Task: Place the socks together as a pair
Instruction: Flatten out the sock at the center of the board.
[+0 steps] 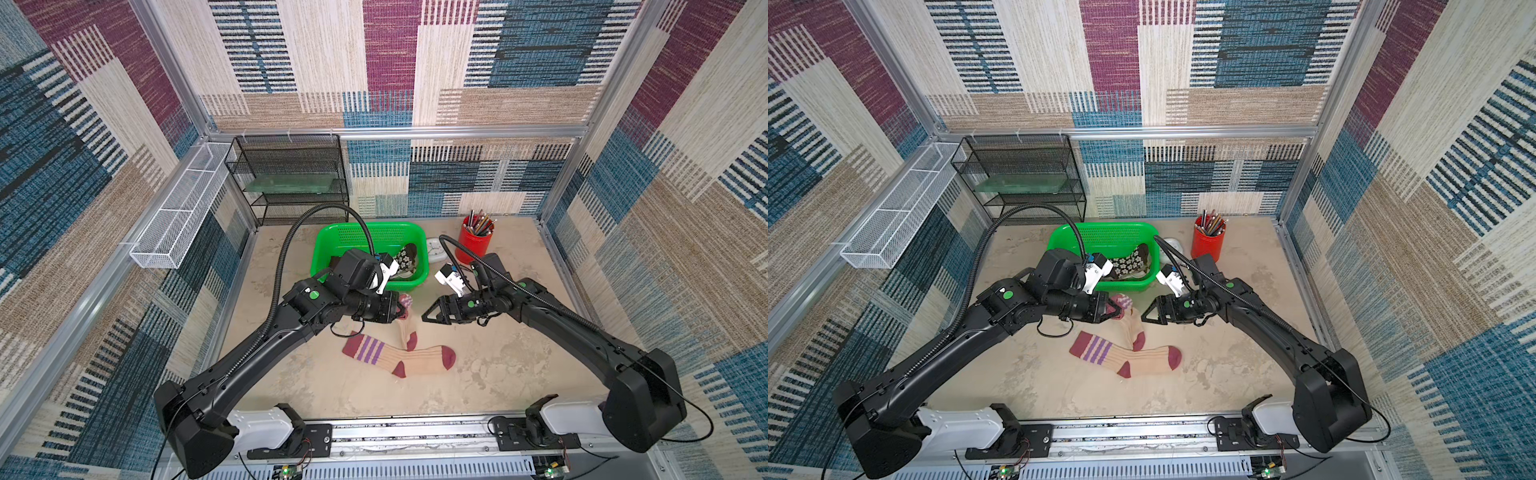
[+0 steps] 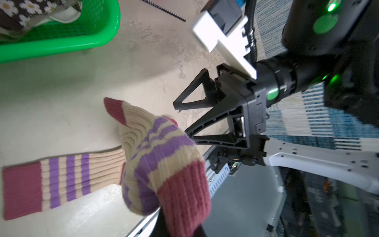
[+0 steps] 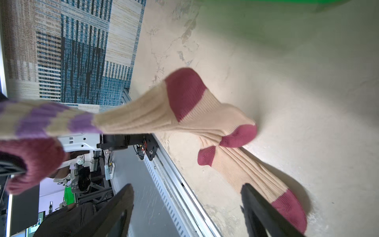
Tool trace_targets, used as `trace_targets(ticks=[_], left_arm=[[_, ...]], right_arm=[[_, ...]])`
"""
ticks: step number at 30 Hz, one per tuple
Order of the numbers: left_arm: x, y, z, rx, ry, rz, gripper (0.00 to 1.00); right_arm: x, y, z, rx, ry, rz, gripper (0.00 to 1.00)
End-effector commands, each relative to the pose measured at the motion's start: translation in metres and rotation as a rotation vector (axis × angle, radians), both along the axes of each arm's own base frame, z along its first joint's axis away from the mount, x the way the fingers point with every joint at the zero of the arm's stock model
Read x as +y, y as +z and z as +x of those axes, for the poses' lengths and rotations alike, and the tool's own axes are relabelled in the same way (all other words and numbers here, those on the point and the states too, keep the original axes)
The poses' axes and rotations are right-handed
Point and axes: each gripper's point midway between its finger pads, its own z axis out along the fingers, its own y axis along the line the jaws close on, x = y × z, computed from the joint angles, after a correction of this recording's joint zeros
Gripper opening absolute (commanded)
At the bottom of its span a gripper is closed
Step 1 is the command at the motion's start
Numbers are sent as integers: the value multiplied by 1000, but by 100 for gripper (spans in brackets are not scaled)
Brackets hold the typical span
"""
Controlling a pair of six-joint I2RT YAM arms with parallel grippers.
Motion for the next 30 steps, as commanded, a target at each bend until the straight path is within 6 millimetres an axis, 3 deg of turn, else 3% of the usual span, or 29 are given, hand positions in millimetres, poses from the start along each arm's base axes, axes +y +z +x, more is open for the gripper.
trace_targets(ticks=[1,11,17,20,25,30], left_arm=[[-15,25,-1,99,37,-176,0],[-2,60,2,79,98,-209,0],[29,69,-5,60,161,-127,0],[35,75,-8,68,202,-171,0],[26,75,-7,138,271,-244,0],[21,66,-12,228,403,-298,0]], right_arm=[[1,6,4,-99,15,18,85],[-11,11,9,-132,-17,9,86],[-19,6,9,-114,-30,6,86],[-20,8,7,-114,-24,20,86],[-1,31,-14,-140,83,148,86],[10,38,-36,-213,149,151,86]])
